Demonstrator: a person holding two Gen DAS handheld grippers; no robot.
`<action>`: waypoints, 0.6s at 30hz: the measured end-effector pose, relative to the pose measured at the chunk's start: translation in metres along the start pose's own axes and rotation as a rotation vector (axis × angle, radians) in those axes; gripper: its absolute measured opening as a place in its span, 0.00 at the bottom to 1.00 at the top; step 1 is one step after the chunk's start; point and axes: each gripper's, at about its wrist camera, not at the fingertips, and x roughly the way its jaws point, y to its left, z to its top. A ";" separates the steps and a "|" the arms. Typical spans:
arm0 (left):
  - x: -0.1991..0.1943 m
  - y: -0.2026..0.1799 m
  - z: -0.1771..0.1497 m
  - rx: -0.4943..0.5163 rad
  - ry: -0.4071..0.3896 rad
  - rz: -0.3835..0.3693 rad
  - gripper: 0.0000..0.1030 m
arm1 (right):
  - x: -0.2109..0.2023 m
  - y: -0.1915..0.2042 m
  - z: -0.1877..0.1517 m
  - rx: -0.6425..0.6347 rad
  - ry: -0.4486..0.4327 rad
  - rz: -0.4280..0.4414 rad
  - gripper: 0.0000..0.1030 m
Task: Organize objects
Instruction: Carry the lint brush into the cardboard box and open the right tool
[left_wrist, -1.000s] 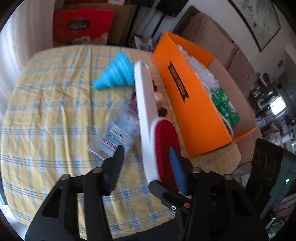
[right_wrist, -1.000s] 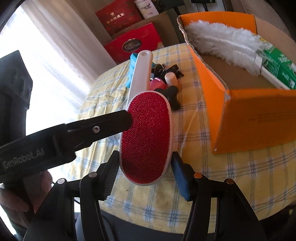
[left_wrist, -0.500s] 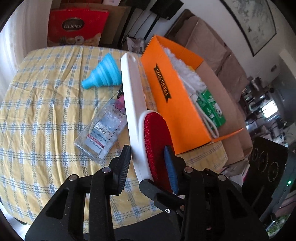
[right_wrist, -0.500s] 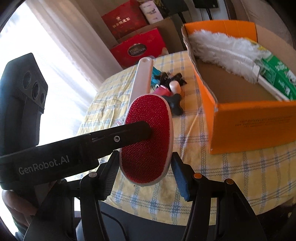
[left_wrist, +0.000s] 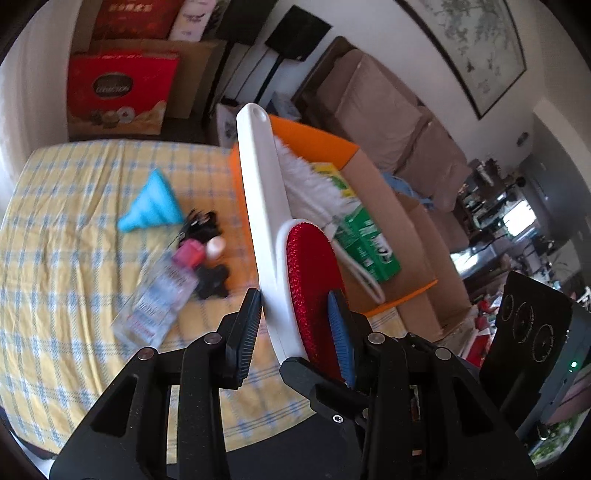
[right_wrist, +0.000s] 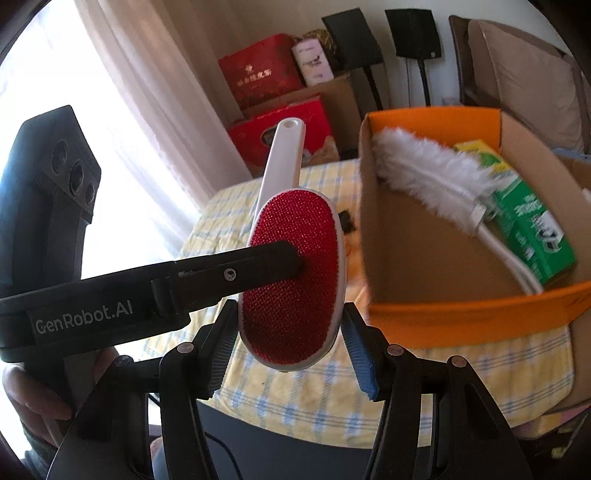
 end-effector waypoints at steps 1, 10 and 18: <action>0.002 -0.005 0.003 0.009 0.000 -0.006 0.34 | -0.005 -0.003 0.002 -0.003 -0.006 -0.010 0.56; 0.044 -0.040 0.030 0.030 0.059 -0.044 0.34 | -0.015 -0.047 0.031 0.031 -0.007 -0.060 0.56; 0.082 -0.057 0.037 0.069 0.115 0.005 0.34 | -0.009 -0.086 0.036 0.087 0.039 -0.063 0.56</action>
